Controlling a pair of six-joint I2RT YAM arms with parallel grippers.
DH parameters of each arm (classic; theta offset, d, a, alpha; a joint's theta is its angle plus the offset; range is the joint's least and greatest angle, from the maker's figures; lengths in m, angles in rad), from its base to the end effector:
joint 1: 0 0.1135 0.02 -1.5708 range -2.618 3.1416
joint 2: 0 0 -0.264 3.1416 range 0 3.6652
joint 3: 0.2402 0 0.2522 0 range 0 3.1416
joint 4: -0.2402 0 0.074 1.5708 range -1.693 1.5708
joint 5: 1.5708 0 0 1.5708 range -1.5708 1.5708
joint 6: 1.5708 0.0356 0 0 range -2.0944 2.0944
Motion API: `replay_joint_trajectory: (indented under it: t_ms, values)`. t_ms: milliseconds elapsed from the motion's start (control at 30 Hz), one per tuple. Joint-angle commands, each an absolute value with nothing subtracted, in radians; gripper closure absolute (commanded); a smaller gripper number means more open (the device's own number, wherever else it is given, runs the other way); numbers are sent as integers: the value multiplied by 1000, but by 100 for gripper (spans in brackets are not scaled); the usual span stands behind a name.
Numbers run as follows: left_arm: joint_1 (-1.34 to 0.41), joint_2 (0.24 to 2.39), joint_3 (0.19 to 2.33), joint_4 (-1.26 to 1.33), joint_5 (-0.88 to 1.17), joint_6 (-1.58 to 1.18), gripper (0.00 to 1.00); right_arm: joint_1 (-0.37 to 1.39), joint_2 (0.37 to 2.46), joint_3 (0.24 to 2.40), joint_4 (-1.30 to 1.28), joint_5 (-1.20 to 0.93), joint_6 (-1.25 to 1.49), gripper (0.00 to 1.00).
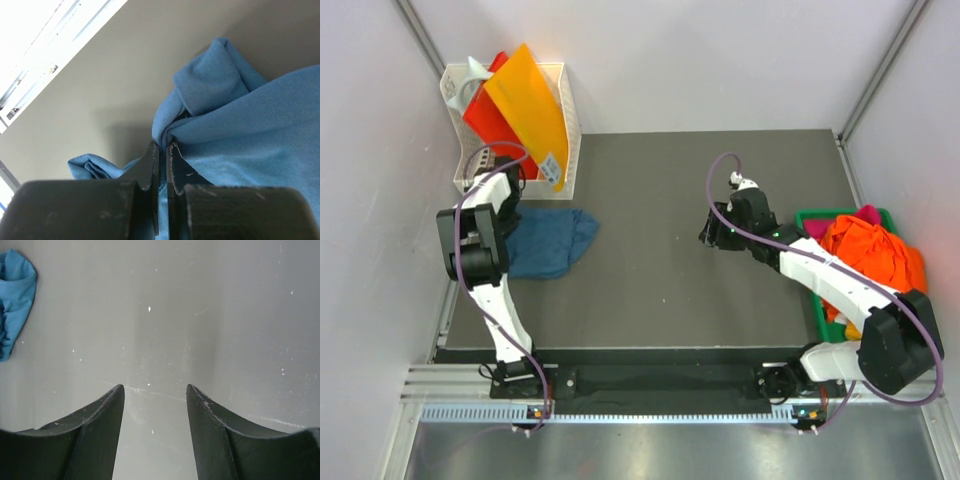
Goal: Fold and stack the t-shirts
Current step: Put the neatly folded tshirt into the corner of the board with the left arm
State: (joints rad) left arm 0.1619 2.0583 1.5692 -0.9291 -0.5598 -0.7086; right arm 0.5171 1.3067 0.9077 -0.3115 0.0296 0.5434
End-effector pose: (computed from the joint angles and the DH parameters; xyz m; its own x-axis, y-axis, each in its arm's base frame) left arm 0.3956 0.0838 0.1817 -0.5999 -0.6567 -0.4570 -0.7990 0.5214 0.2996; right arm 0.2467 0.1391 0.2570 -0.7307 0.1790 -0.6588 -0.1131 0.9199 0.3754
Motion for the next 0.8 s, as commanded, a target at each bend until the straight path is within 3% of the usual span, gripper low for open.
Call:
replay_joint_trajectory:
  t_ms: [0, 533, 600, 633, 767]
  values:
    - [227, 2085, 1615, -946, -558, -727, 100, 523, 1258, 913, -313, 44, 545, 47]
    - [238, 2002, 1595, -927, -499, -735, 99, 523, 1272, 902, -298, 25, 538, 47]
    - [200, 1944, 1551, -863, -497, -719, 85, 523, 1278, 900, -287, 15, 545, 47]
    - [184, 1890, 1537, -848, -495, -715, 67, 525, 1281, 900, -285, 9, 548, 47]
    - [111, 1793, 1522, -824, -500, -706, 33, 532, 1292, 908, -276, 8, 549, 47]
